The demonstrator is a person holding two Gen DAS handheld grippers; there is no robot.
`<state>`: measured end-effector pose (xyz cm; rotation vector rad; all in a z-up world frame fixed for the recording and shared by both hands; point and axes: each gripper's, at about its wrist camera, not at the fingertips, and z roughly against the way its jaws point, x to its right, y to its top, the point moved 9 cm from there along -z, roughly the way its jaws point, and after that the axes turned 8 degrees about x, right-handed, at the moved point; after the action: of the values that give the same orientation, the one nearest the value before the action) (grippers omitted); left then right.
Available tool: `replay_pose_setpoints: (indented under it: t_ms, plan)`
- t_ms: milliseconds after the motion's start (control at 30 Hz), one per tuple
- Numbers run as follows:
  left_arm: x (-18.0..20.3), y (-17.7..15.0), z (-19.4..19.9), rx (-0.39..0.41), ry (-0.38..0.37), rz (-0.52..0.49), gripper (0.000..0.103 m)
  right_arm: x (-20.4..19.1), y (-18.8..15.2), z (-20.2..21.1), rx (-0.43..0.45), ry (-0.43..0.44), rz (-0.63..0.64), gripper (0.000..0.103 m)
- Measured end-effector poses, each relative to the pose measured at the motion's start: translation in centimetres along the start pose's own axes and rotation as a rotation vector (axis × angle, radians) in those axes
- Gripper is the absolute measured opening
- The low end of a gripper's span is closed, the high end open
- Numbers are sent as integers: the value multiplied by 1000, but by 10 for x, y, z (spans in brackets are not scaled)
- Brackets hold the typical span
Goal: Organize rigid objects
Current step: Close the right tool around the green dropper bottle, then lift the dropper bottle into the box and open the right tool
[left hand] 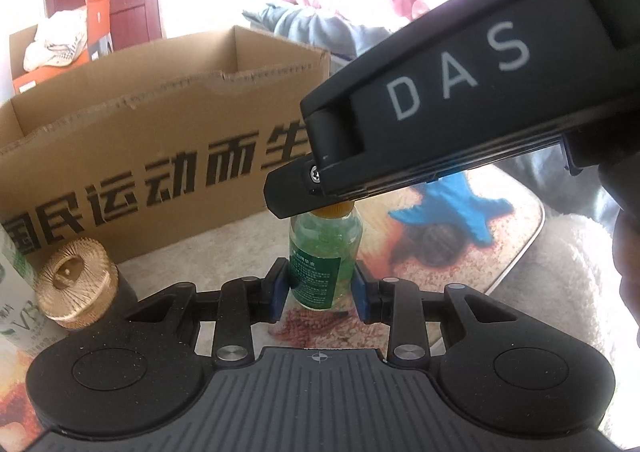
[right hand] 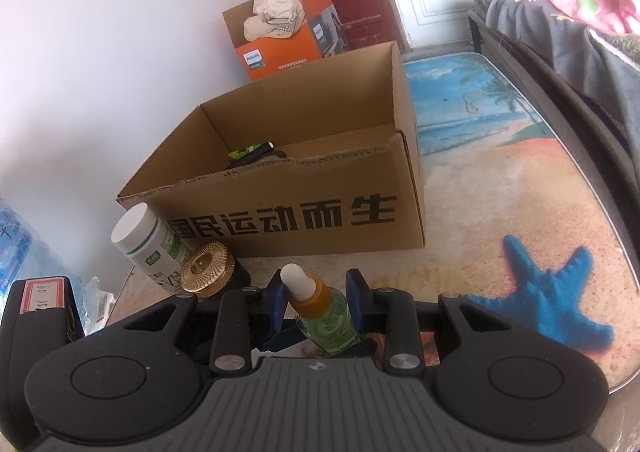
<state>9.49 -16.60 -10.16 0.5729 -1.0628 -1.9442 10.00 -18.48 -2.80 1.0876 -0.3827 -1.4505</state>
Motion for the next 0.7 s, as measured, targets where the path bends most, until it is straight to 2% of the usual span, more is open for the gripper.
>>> replay_pose_setpoints:
  t_ms: [167,267,500,600,700]
  plan:
    - [-5,22,21,55,24,-24,32,-17,19,17,56,28,50,31]
    - [-11,41,35,87,36,-29,32,-34,39,28,102,59,112,24]
    - [-39,97,53,144,80,-19,31,-70,96,33,167,163,226,24]
    - [-54,120,48,139,91,6,31,-80,122,22,169,201,254,24]
    - [-71,136,31,101,97,55,31,-81,147,-1,141,223,257,24]
